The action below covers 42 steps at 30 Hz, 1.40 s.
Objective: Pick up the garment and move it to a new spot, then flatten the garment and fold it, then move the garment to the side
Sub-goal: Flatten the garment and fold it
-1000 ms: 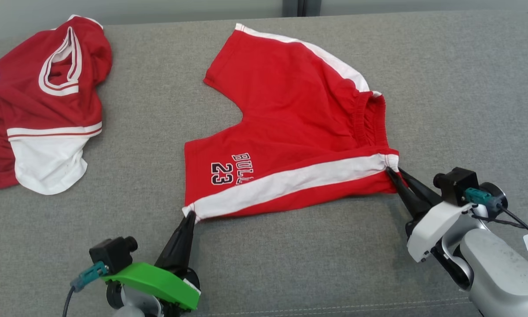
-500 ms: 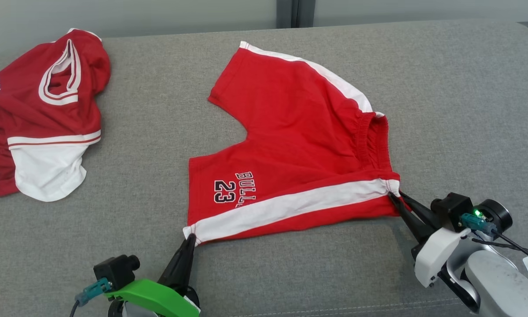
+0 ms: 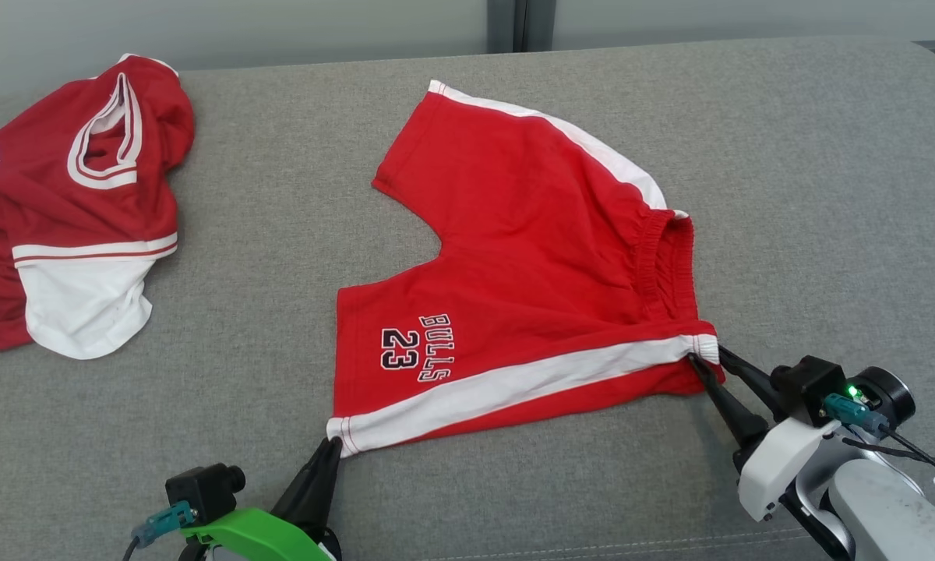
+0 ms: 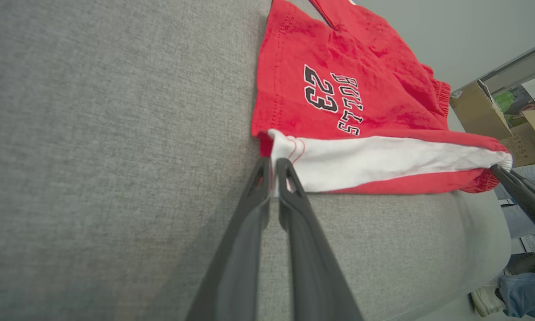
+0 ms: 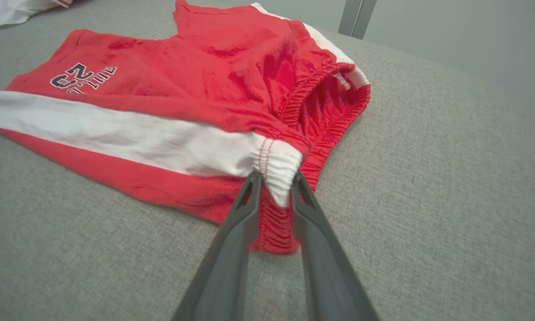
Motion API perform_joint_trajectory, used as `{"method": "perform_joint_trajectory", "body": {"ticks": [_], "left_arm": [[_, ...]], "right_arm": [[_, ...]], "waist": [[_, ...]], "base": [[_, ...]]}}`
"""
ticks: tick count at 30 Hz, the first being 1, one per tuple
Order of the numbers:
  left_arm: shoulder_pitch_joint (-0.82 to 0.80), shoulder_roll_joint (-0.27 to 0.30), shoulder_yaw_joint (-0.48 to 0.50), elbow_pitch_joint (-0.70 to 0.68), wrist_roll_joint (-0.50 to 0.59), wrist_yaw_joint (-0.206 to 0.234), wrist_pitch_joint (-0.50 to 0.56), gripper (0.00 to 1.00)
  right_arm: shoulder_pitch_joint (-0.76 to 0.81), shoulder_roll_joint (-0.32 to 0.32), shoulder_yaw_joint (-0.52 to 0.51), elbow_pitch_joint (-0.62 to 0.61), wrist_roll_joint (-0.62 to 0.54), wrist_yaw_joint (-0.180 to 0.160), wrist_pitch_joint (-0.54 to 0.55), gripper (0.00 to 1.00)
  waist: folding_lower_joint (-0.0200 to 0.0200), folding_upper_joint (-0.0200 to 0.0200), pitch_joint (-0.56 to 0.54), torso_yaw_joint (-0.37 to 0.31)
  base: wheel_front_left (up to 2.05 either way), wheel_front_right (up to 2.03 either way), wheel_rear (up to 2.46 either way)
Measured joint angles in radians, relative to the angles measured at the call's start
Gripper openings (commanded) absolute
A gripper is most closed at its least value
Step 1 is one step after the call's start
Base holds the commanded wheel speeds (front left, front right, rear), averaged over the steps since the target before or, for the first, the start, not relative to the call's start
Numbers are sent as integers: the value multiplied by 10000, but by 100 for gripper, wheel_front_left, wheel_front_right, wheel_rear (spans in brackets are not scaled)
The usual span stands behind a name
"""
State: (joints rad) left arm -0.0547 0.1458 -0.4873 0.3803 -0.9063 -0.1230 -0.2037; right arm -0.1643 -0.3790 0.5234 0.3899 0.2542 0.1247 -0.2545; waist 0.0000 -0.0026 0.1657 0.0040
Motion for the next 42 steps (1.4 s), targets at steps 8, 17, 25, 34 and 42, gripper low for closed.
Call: {"method": "perform_joint_trajectory", "body": {"ticks": [8,17,25,34,42], "left_arm": [[145,98,345,-86,-42,-2,-186,100],[173,307,757,-823,98,-2,-370,100],[-59,322,974,-1682,832,-2,-449,100],[-496,6,1313,-2608,2332,316,-451,100],[-426,-265,1521,-2876,3313,957,-479,100]], "right_arm": [[510,-38,-29,-930,-644,-10,0,100],[1544,-247,-637,-1195,-644,-219,0,100],[1581,88,-1779,-2173,-336,-510,0,100],[1063,679,-2721,-2610,-33,-922,-2,100],[1088,1407,-3154,-2462,495,-1356,-2,100]], "waist": [[0,0,26,-97],[0,0,-4,-364],[0,0,-216,-617],[0,0,-720,-718],[0,0,-1013,-446]], "base": [[0,0,0],[0,0,0],[0,0,0],[0,0,0],[0,0,0]]}}
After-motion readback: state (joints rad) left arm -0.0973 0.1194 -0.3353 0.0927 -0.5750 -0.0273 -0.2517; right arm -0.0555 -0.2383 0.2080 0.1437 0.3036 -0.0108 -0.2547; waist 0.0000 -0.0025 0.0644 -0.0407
